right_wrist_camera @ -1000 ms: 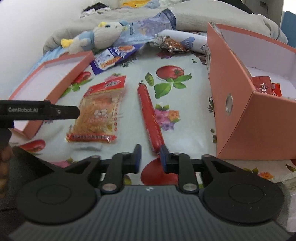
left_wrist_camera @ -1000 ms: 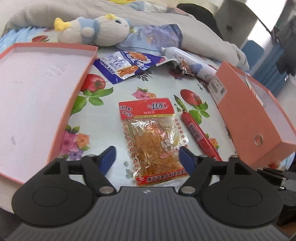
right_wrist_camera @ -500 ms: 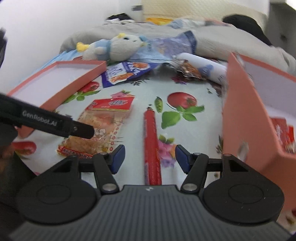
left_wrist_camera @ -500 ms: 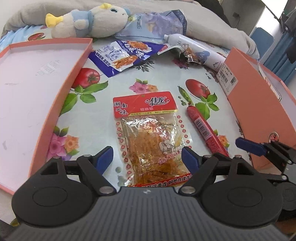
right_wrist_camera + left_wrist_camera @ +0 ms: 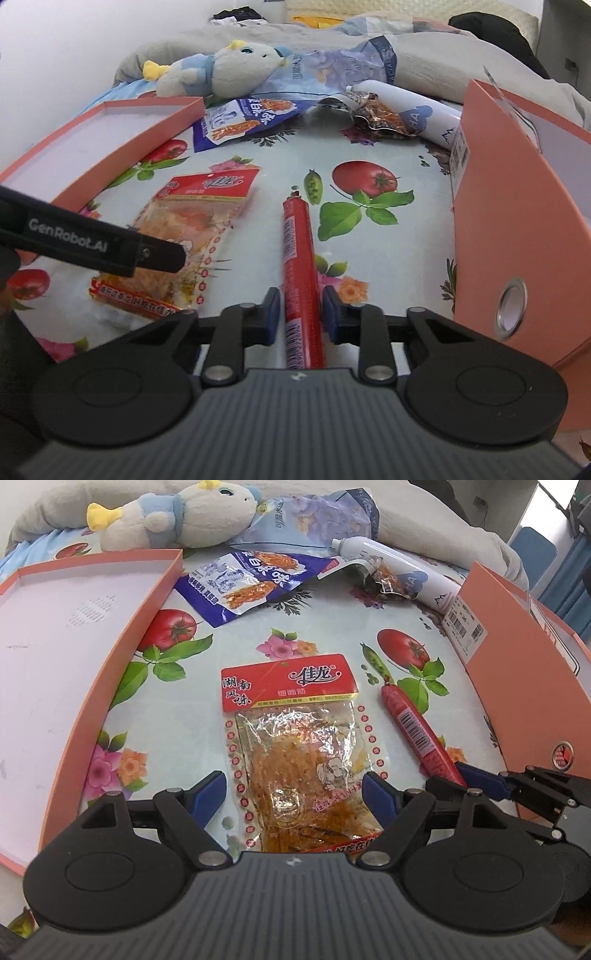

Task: Organize snacks

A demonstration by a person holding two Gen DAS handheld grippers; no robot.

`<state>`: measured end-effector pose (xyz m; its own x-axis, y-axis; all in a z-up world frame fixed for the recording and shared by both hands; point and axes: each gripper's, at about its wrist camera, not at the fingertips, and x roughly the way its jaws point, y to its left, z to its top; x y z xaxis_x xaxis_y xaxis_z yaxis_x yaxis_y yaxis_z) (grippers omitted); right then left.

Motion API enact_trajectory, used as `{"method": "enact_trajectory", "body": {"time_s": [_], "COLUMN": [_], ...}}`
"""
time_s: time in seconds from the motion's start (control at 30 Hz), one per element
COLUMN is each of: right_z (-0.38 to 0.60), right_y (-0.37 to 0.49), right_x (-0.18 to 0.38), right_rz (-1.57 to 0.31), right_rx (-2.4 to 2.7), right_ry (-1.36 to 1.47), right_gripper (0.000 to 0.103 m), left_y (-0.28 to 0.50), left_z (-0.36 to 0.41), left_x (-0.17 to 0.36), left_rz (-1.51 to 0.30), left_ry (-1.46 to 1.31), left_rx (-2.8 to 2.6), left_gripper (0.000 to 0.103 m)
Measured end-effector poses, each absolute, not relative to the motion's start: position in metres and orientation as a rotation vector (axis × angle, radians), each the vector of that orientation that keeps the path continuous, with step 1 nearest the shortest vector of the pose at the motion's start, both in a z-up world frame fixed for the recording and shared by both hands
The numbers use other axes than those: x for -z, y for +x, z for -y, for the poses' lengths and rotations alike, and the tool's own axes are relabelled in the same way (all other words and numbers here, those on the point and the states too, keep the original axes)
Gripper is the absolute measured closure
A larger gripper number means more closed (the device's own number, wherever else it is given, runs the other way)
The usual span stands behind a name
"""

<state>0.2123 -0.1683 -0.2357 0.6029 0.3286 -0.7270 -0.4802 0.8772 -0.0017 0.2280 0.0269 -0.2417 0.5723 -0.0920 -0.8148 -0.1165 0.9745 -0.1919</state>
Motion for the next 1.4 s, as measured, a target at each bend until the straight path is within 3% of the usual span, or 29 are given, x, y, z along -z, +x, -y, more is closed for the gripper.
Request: {"method": "enact_trajectory", "body": {"time_s": [0.63,0.87,1.0,1.17,1.37,1.4], "right_z": [0.181,0.181,0.169,0.163,0.164,0.166], "right_y": [0.192,0.196,0.194,0.202,0.208,0.209], "right_x": [0.227,0.227,0.223,0.228,0.232,0.232], "right_rz": [-0.857,-0.860,-0.803,-0.828,-0.852,-0.859], "right_rx": [-0.410,-0.407,-0.431,-0.410,-0.368,-0.364], "right_ry": [-0.184,-0.172,-0.256,-0.276,-0.241,-0.220], "right_gripper": [0.079,0.077,0.065,0.065,0.067,0.075], "left_y": [0.218,0.215,0.211,0.208,0.202,0.201], "left_z": [-0.007,-0.004,0.001,-0.001,-0.001,-0.002], "left_x": [0.247,0.247,0.246,0.244,0.244,0.243], "left_rz": [-0.929,-0.921,-0.913,-0.909,-0.900,-0.901], "left_ry": [-0.141,-0.127,-0.105,-0.137,-0.145,-0.151], "left_rx": [-0.061,-0.064,-0.043,-0.028,-0.011,-0.009], "left_gripper": [0.023,0.032,0.042,0.054,0.059,0.059]}}
